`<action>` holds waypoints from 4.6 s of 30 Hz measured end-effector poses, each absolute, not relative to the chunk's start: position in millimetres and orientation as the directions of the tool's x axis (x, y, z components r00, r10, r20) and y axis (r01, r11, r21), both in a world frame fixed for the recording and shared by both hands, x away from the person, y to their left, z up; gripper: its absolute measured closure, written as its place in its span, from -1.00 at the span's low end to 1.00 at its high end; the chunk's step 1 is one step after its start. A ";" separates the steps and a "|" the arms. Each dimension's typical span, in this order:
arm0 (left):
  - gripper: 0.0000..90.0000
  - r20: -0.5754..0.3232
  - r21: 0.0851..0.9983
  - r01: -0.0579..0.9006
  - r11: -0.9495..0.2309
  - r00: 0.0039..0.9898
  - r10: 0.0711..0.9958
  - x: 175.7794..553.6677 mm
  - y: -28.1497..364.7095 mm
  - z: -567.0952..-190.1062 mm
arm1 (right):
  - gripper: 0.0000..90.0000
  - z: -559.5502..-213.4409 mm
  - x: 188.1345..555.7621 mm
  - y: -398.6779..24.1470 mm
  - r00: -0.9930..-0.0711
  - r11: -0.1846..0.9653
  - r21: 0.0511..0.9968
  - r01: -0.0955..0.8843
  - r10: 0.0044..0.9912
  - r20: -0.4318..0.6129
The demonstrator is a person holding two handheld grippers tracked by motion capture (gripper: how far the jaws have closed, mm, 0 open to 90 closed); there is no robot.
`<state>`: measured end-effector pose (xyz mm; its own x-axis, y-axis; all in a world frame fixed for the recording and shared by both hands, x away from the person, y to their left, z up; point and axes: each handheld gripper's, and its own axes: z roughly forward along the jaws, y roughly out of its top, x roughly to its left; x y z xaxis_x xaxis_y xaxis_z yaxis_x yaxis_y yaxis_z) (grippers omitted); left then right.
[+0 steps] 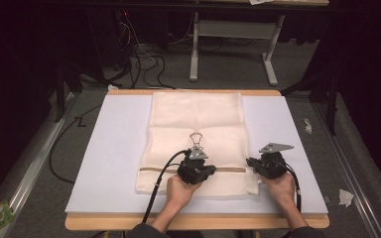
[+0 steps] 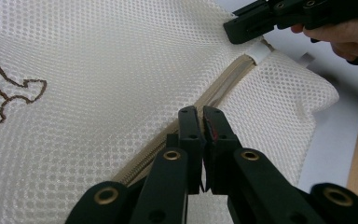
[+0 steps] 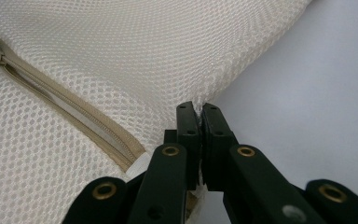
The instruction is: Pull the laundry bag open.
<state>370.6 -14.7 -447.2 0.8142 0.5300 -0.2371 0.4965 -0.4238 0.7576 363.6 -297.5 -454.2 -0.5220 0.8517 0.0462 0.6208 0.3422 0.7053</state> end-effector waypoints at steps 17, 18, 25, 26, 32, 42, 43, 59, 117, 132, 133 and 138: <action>0.94 -0.263 0.751 0.526 -0.398 0.793 0.550 376.3 2.4 -452.2 | 0.97 -456.9 368.6 -299.9 -0.508 0.330 0.706 0.626 0.860 0.050; 0.94 -0.265 0.752 0.526 -0.396 0.792 0.550 375.7 2.9 -451.5 | 0.97 -456.9 368.7 -300.4 -0.503 0.322 0.708 0.628 0.862 0.055; 0.94 -0.271 0.755 0.532 -0.383 0.785 0.557 374.9 9.8 -450.0 | 0.97 -457.5 367.8 -299.8 -0.500 0.313 0.711 0.630 0.864 0.063; 0.94 -0.267 0.756 0.529 -0.385 0.786 0.557 373.8 9.4 -449.3 | 0.97 -456.9 367.7 -299.5 -0.502 0.316 0.712 0.627 0.863 0.058; 0.94 -0.276 0.753 0.537 -0.380 0.782 0.558 375.2 13.2 -449.9 | 0.97 -458.3 367.8 -299.1 -0.498 0.313 0.708 0.634 0.865 0.064; 0.94 -0.254 0.761 0.525 -0.380 0.781 0.570 372.2 19.5 -444.1 | 0.97 -457.5 366.9 -299.0 -0.503 0.316 0.714 0.625 0.862 0.060; 0.94 -0.252 0.760 0.527 -0.380 0.778 0.575 371.7 20.7 -443.5 | 0.97 -458.1 366.9 -299.3 -0.501 0.307 0.715 0.628 0.863 0.069; 0.94 -0.255 0.763 0.539 -0.358 0.759 0.599 370.9 46.1 -439.3 | 0.97 -458.8 367.0 -296.8 -0.503 0.307 0.714 0.629 0.861 0.073; 0.94 -0.251 0.799 0.540 -0.265 0.699 0.669 364.2 101.5 -422.8 | 0.97 -459.6 368.2 -296.9 -0.504 0.309 0.720 0.622 0.861 0.066; 0.94 -0.253 0.807 0.543 -0.234 0.675 0.693 362.9 121.1 -418.4 | 0.97 -456.5 368.2 -297.7 -0.503 0.310 0.721 0.620 0.862 0.061; 0.94 -0.252 0.806 0.543 -0.236 0.675 0.694 362.7 121.7 -418.4 | 0.97 -456.0 368.1 -297.8 -0.503 0.308 0.722 0.619 0.862 0.063; 0.94 -0.248 0.808 0.540 -0.236 0.675 0.695 363.1 122.4 -416.9 | 0.97 -456.4 368.0 -296.5 -0.502 0.306 0.722 0.621 0.862 0.067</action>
